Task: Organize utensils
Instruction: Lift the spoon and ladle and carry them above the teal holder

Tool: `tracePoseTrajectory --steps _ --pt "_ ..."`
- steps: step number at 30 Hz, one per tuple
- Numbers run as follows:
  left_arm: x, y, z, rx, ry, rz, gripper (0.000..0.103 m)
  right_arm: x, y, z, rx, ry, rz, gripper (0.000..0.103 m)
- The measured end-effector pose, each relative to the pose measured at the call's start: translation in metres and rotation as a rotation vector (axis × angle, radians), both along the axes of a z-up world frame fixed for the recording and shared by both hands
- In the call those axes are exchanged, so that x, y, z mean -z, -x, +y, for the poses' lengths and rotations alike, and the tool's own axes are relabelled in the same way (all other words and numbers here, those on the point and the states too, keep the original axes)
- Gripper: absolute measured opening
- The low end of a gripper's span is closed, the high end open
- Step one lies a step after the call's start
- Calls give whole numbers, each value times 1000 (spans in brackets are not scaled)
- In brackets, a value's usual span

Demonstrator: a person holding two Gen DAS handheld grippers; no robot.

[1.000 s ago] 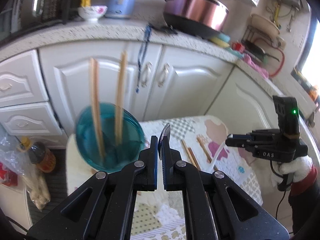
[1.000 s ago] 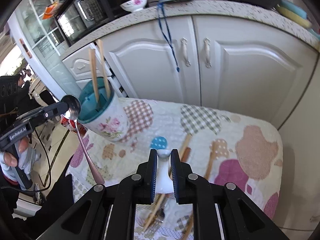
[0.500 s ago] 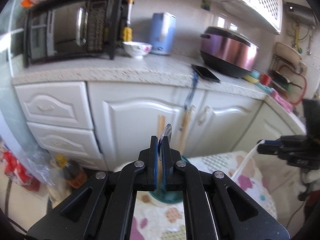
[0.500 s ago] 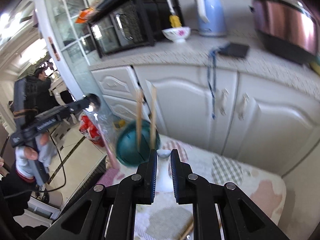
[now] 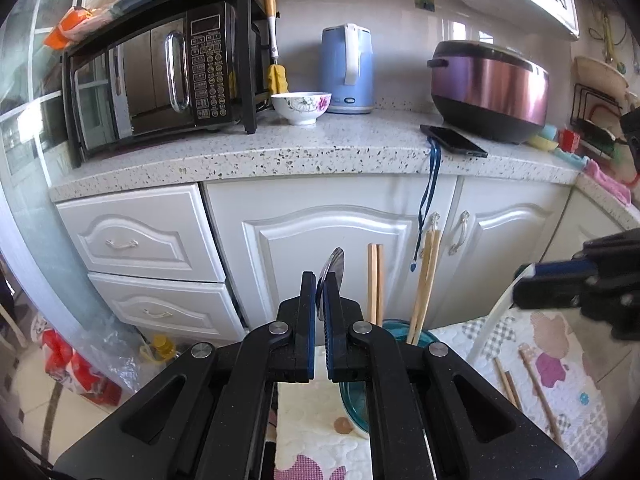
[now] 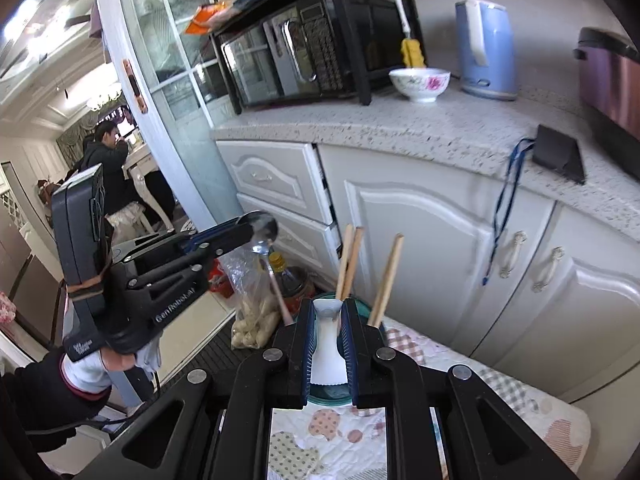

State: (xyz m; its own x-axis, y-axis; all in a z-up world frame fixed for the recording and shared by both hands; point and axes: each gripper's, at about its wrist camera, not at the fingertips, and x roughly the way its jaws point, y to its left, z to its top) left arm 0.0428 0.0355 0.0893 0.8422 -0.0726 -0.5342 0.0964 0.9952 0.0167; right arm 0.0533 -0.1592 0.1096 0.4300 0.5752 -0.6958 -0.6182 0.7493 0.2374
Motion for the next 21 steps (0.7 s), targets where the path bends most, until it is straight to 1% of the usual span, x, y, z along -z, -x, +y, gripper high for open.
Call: tracePoseTrajectory --steps 6,14,21 --pt "14 -5 -10 -7 -30 5 2 25 -7 8 15 23 51 13" --pt "35 -9 -22 -16 -62 22 2 49 -15 8 32 42 103 13" --pt "54 -15 -32 -16 -81 53 2 73 -21 7 38 57 153 13"
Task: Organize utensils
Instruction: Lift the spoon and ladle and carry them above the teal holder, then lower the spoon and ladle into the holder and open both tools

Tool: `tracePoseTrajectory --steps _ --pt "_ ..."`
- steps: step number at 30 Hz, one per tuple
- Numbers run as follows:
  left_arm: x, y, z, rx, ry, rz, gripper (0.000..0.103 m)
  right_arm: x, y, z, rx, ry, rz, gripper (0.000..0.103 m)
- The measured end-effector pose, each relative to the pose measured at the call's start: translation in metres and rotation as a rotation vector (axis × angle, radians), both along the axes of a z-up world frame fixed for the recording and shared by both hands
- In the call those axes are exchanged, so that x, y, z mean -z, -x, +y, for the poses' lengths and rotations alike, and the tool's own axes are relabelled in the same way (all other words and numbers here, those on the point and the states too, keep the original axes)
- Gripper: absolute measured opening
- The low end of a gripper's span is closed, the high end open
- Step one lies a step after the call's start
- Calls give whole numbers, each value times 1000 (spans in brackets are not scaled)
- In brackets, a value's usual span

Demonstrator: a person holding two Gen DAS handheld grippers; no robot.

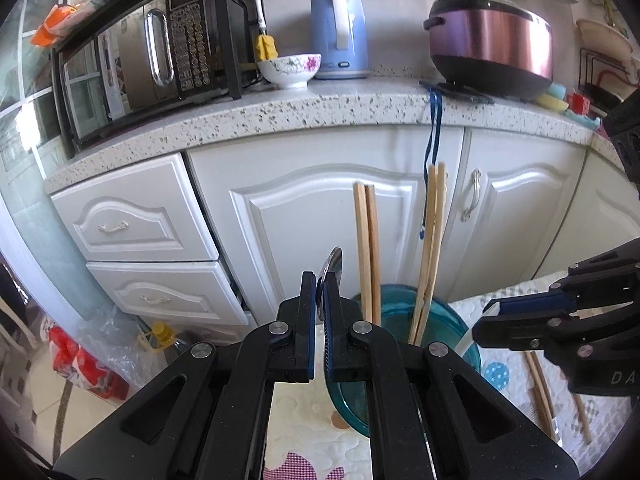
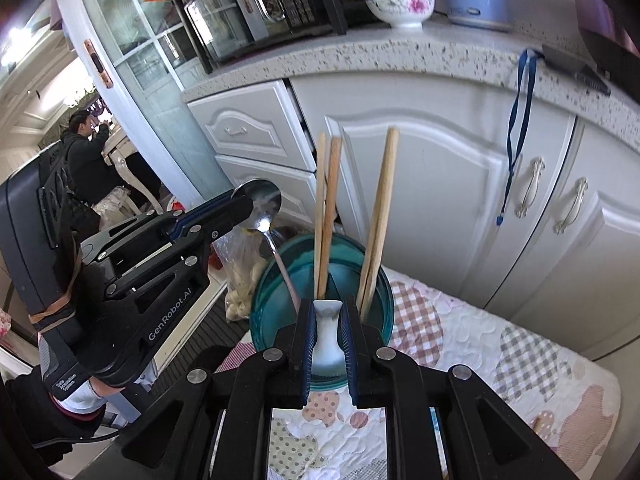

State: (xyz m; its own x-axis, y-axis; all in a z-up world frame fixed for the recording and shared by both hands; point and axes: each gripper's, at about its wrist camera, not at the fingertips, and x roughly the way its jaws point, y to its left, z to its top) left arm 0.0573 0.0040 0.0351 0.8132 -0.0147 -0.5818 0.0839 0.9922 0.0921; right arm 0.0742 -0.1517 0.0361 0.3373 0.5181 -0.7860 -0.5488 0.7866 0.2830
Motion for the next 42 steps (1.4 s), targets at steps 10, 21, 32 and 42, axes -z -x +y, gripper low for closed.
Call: tracePoseTrajectory --steps 10,21,32,42 --pt "20 -4 -8 -2 -9 52 2 24 -5 -4 17 12 65 13" --pt "25 -7 -10 -8 24 98 3 22 2 -15 42 0 66 29" --pt "12 4 -7 -4 73 99 30 10 17 -28 51 -6 35 30" --pt "-13 24 -13 33 124 79 30 -11 38 -45 75 -15 -23 31"
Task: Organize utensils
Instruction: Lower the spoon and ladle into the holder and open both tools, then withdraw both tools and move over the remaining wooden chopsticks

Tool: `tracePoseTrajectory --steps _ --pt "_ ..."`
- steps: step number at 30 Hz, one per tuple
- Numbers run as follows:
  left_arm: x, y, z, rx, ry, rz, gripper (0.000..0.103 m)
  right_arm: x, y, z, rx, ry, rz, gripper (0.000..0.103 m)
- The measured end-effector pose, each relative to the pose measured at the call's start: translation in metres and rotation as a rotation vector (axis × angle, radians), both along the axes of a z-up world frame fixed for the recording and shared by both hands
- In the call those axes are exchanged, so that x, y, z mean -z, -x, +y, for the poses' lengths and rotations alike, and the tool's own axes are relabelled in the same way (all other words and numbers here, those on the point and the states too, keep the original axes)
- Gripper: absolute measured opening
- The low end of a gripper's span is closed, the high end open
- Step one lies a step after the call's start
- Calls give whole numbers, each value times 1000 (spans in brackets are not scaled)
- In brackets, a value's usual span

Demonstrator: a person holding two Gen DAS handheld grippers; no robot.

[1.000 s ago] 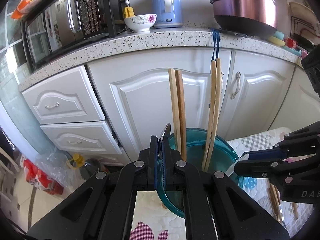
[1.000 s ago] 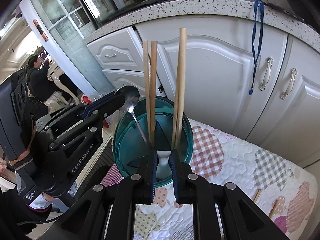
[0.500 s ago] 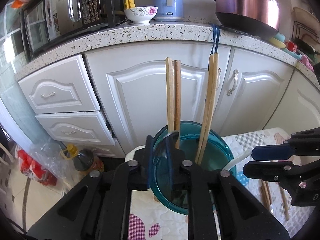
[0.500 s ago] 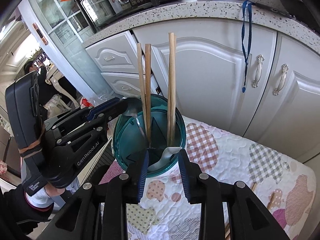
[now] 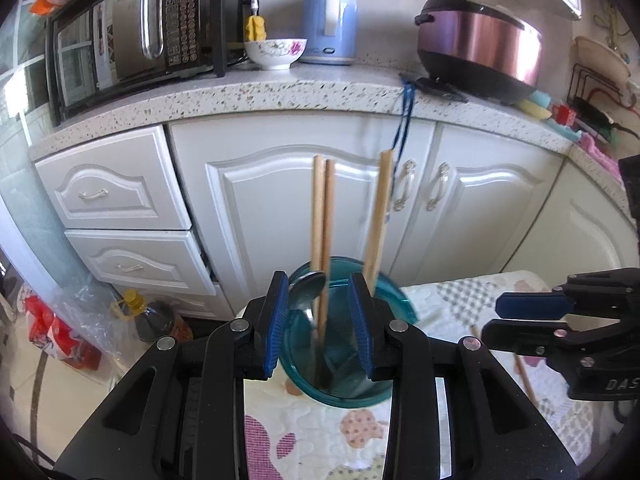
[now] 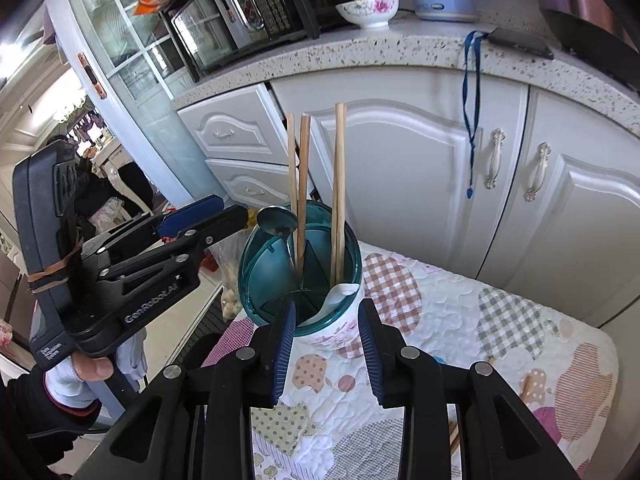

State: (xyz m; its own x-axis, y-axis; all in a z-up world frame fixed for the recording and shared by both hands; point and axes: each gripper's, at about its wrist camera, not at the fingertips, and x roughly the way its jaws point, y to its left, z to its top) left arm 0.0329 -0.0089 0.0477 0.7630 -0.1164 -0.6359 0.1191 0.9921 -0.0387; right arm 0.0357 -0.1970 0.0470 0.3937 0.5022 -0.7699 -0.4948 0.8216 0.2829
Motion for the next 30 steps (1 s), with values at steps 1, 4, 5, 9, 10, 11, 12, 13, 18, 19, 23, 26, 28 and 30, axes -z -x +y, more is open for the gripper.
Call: tracePoseTrajectory --steps 1,4,5,9,10,11,12,13,18,19,23,26,28,30 --pt "-3 3 -2 6 10 -1 30 -2 3 -3 6 1 -6 31" --pt "-9 9 -10 22 35 3 30 -7 9 -12 28 1 -20 32" --pt "-10 10 -13 29 42 4 30 -8 12 -17 37 -1 -26 32" --pt "-13 18 -31 64 49 4 30 -13 22 -35 73 -7 -40 36" --pt "-14 20 -37 75 52 5 30 -14 24 -40 84 -7 -43 36" --pt "-14 22 -42 85 54 5 30 -15 27 -46 96 -6 -45 36" --pt "-15 23 -47 97 54 6 30 -16 28 -50 105 -6 -47 36" --pt "-15 25 -53 109 54 7 30 -16 30 -55 117 -5 -49 36" --pt "-12 29 -81 158 52 20 31 -19 41 -80 169 14 -66 37" --pt "-11 30 -86 168 54 24 31 -19 43 -85 178 14 -67 37" --pt "-6 31 -105 200 55 39 31 -18 49 -104 216 24 -65 39" --pt "-1 30 -116 222 51 58 31 -14 53 -118 243 29 -55 39" --pt "3 31 -121 232 49 68 31 -10 55 -127 261 32 -45 39" --pt "6 32 -125 240 49 79 31 -5 56 -136 280 35 -32 40"
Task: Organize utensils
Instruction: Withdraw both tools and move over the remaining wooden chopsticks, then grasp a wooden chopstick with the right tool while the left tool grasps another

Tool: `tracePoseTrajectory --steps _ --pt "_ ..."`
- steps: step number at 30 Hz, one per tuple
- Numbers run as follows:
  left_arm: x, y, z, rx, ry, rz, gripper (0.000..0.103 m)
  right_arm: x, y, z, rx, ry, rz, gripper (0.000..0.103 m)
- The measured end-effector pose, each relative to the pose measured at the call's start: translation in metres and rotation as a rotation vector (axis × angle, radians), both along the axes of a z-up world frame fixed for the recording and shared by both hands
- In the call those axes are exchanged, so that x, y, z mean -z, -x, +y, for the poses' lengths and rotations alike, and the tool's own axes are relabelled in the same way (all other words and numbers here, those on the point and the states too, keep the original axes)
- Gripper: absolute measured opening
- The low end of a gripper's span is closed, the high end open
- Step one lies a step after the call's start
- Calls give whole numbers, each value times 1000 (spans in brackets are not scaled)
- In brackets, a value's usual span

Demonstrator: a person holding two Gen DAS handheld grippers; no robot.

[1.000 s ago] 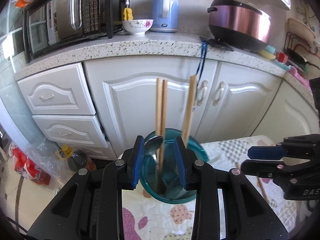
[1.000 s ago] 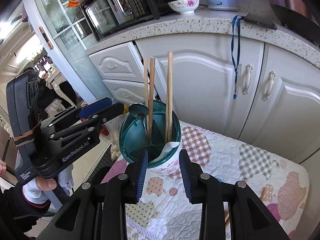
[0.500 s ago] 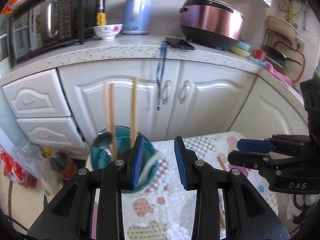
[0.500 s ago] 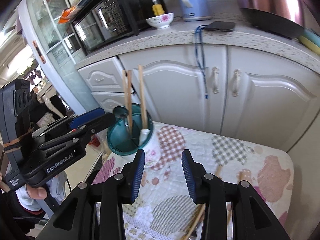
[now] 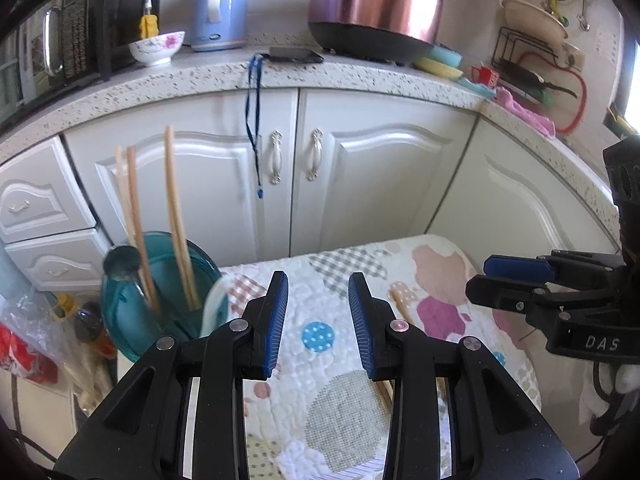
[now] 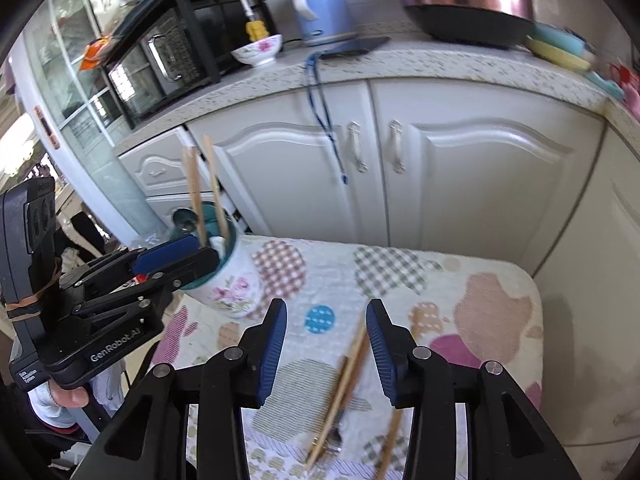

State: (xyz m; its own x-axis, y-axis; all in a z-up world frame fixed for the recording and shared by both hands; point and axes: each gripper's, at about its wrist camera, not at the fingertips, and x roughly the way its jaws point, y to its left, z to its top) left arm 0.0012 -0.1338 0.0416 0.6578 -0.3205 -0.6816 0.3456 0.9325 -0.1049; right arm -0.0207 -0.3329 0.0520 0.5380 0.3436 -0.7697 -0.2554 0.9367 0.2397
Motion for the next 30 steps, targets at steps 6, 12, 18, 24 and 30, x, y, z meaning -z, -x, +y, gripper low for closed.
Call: tracePoseTrajectory --steps 6,12,18,24,30 --pt "15 -1 -7 21 2 53 31 22 4 -21 35 8 55 41" --pt "39 -6 -15 40 4 130 31 62 1 -33 60 13 143 41" --pt "63 -9 -22 62 -10 192 31 116 -14 -36 73 81 239 33" --pt "92 -22 -33 82 1 278 31 153 -43 -36 95 117 286 26" --pt "121 -47 -56 92 20 351 31 166 -64 -34 91 140 301 20"
